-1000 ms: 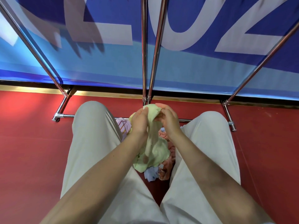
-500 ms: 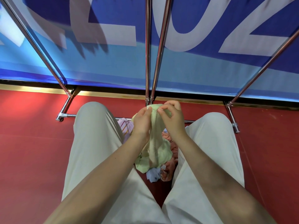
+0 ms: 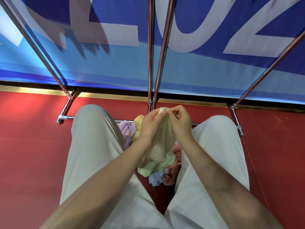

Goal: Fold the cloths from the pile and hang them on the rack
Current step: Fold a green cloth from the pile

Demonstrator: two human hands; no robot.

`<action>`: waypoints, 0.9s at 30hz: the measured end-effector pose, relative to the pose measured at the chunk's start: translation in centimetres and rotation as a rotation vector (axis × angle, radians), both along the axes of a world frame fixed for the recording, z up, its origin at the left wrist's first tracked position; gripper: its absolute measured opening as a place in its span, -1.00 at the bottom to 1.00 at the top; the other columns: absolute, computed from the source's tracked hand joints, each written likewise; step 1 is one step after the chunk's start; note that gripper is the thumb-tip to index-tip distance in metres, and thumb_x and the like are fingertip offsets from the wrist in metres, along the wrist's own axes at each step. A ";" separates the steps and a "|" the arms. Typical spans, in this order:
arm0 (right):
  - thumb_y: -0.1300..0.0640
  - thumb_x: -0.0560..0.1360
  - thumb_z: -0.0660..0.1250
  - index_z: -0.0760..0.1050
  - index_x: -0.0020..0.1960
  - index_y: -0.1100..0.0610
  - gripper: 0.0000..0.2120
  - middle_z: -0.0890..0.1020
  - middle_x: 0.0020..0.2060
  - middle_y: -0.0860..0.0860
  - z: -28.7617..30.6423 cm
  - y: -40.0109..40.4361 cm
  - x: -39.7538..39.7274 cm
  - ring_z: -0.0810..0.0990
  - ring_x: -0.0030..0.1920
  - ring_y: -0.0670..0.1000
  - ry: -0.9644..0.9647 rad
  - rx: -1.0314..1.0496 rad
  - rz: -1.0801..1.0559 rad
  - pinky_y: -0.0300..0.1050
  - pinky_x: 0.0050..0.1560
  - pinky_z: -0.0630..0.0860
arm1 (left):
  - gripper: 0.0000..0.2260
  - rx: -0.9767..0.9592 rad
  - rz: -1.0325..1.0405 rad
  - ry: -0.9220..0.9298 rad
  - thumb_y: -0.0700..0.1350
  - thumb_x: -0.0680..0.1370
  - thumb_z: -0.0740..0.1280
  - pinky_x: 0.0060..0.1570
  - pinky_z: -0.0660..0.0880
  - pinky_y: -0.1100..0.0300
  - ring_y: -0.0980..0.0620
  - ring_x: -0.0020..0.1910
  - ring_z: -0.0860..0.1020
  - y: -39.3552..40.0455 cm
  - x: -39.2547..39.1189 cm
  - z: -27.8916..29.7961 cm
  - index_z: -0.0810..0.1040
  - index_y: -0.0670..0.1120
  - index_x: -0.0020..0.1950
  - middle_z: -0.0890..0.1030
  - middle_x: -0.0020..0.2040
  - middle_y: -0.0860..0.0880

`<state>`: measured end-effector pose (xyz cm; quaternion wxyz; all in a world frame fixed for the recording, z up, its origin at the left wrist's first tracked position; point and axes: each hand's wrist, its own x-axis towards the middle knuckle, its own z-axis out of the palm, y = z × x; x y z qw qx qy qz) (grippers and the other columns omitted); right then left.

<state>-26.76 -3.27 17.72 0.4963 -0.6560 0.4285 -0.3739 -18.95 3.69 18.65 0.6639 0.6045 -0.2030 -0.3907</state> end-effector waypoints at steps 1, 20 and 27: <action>0.17 0.51 0.37 0.51 -0.17 0.11 -0.91 0.56 -0.31 -0.12 0.1 0.0 0.0 0.50 -0.29 -0.19 -0.011 0.002 0.016 -0.23 -0.18 0.47 | -0.87 -0.004 0.000 -0.022 -0.17 0.59 0.31 -0.04 0.54 0.22 0.13 -0.11 0.61 0.1 0.0 0.0 0.63 -0.14 0.07 0.67 -0.09 -0.04; 0.05 0.54 0.33 0.53 -0.13 0.17 -0.81 0.45 -0.41 -0.11 -2.3 -0.3 -1.5 0.38 -0.38 -0.14 0.408 -0.204 0.438 -0.09 -0.29 0.29 | -0.86 0.133 0.195 -0.360 -0.10 0.61 0.26 -0.21 0.40 0.35 0.22 -0.24 0.49 2.0 5.4 0.0 0.59 -0.08 -0.05 0.57 -0.23 0.11; -0.01 0.53 0.35 0.56 0.04 0.10 -0.80 0.65 -0.09 -0.06 -1.4 0.3 -1.8 0.58 -0.10 0.01 0.515 -0.425 0.218 -0.03 -0.16 0.48 | -0.82 0.180 0.215 -0.388 -0.09 0.61 0.25 -0.13 0.38 0.22 0.13 -0.21 0.44 3.4 6.2 -1.1 0.59 -0.17 -0.03 0.54 -0.20 0.02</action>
